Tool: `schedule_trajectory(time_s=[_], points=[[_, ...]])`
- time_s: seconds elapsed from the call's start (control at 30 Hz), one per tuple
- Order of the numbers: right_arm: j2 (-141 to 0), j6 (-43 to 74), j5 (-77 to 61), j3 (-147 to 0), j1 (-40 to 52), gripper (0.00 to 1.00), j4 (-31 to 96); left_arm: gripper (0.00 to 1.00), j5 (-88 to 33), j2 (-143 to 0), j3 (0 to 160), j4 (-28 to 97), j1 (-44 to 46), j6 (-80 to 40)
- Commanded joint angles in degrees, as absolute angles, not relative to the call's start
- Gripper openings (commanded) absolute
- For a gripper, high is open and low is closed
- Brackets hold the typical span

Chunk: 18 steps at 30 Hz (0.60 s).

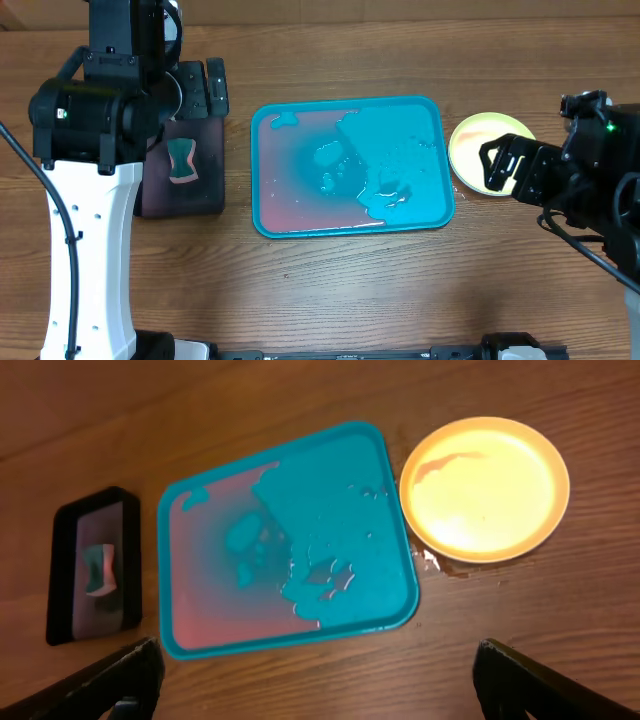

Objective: Clean dirty plates on tray and stack at the side

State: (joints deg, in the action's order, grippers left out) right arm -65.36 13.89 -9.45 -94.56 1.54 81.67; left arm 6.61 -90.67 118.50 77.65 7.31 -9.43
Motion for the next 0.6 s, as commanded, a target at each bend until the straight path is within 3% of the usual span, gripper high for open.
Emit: schedule_trajectory(time_s=[0.0, 0.23, 0.57], points=[[-65.8, 13.4, -8.0, -95.6, 1.5, 1.0, 80.8, 1.0, 6.1, -90.7, 118.2, 77.6, 7.6, -9.6], [-61.9, 9.8, -5.2, -87.3, 1.6, 1.0, 64.0, 1.0, 6.1, -90.7, 118.2, 77.6, 7.6, -9.6], [-36.9, 8.6, -4.9, -43.8, 4.9, 1.0, 22.2, 1.0, 6.1, -90.7, 118.2, 77.6, 7.6, -9.6]])
